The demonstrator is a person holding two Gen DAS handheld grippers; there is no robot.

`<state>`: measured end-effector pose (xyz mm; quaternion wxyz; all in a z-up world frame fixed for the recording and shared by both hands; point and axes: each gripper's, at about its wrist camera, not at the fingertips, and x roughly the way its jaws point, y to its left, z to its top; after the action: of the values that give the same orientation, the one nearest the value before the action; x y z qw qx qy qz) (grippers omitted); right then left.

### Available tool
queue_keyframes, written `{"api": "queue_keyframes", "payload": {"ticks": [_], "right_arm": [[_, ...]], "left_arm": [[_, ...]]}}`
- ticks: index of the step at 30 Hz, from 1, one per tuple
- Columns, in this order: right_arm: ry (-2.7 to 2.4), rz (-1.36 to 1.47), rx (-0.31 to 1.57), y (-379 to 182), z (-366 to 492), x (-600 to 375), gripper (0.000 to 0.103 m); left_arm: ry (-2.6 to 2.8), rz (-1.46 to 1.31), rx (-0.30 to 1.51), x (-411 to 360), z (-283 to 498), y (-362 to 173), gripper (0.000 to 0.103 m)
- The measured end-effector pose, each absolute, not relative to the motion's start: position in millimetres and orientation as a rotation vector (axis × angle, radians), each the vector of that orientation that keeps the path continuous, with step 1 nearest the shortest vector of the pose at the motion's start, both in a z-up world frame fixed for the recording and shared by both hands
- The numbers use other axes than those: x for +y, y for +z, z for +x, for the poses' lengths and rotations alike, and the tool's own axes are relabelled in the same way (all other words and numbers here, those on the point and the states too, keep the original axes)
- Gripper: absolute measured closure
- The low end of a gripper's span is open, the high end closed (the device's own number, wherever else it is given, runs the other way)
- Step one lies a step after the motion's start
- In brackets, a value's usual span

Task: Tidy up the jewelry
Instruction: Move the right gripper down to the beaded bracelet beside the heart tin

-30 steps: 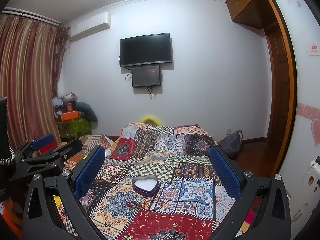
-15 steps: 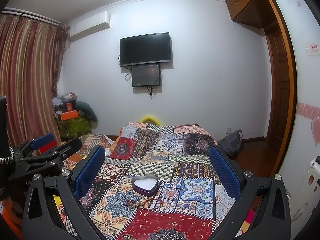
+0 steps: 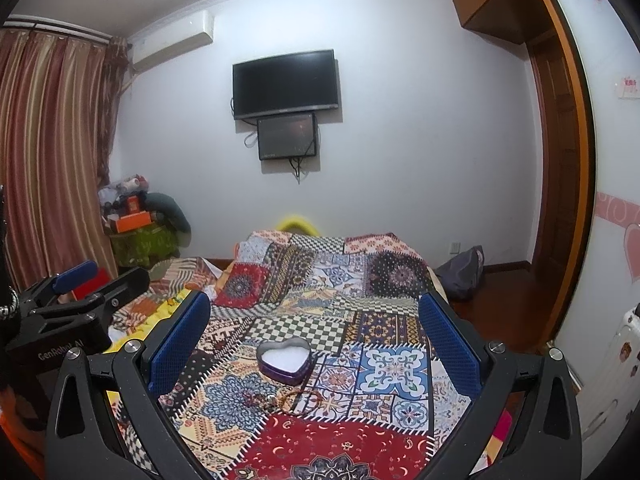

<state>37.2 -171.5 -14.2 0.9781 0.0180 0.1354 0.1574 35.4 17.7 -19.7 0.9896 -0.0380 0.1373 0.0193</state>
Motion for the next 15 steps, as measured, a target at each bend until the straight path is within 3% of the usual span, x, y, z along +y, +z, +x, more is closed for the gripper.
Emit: {"api": "queue_keyframes", "payload": {"ticks": [12,15], "right_arm": [[0.222,0.017,0.55,-83.0,110.5,-186.2,0.0],[0.221,0.014,0.623,-99.5,126.4,-187.4,0.0]], "left_arm": [[0.092,-0.023,0.496,40.3,109.5,-88.3,0.0],[0.079,-0.022,0.57,43.0,128.1,-112.3,0.004]]}}
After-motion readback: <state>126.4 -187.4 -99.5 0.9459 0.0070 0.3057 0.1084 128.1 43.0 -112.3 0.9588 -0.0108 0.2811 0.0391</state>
